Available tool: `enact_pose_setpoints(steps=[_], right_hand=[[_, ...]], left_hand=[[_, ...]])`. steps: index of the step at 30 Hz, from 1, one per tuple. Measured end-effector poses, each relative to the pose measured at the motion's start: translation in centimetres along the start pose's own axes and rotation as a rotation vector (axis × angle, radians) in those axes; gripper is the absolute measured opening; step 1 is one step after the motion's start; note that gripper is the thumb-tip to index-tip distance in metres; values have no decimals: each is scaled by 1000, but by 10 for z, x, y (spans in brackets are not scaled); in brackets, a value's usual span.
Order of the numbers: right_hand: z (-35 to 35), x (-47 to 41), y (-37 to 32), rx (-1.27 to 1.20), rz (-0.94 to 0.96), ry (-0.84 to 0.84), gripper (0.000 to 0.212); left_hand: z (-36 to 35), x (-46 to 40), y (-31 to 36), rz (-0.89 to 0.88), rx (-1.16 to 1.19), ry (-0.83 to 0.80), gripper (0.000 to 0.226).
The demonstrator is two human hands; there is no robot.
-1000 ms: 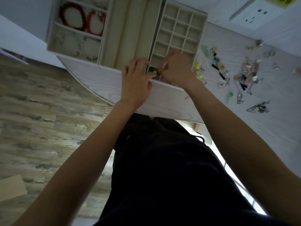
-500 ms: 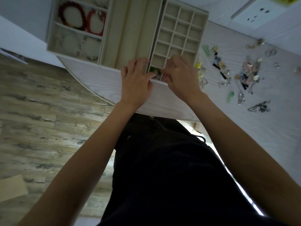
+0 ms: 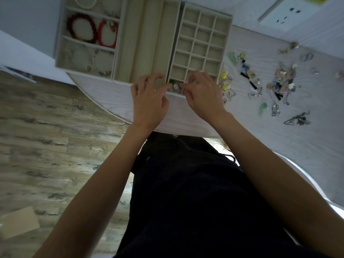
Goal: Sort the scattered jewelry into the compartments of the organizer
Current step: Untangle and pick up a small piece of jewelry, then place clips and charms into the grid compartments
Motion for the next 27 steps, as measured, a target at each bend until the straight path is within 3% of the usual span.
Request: enact_pose_setpoints(steps=[4,9,14,18,23,27], right_hand=[[-5,-3,4,-274,-172,-84,28],[9,5,12,-524,-174,-44,28],[24,50,55,-401,-272,88,23],[14,65,98,-353,-466,131,21],[9,46,106,-194,-278,43,24],[3,36,117,-127,-269,-30,18]], left_hand=[[1,2,1,4,4,-21,39],[12,1,9,-37,147,17,34],[13,-18,52,-191,338,-139,29],[-12,-56,97,-366,67,-152,29],[-38,-93,124,-385,-191,-228,24],[-44,-102,125,-352,-218,-221,18]])
Point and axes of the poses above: each hand's wrist, its own x-axis away from the middle knuckle, its own z-axis out of the back of the hand, y = z × x, the point moved 2 cm from there along -x, towards the middle knuckle, and after that the axes turned 8 degrees about -y, right-handed, at the moved point
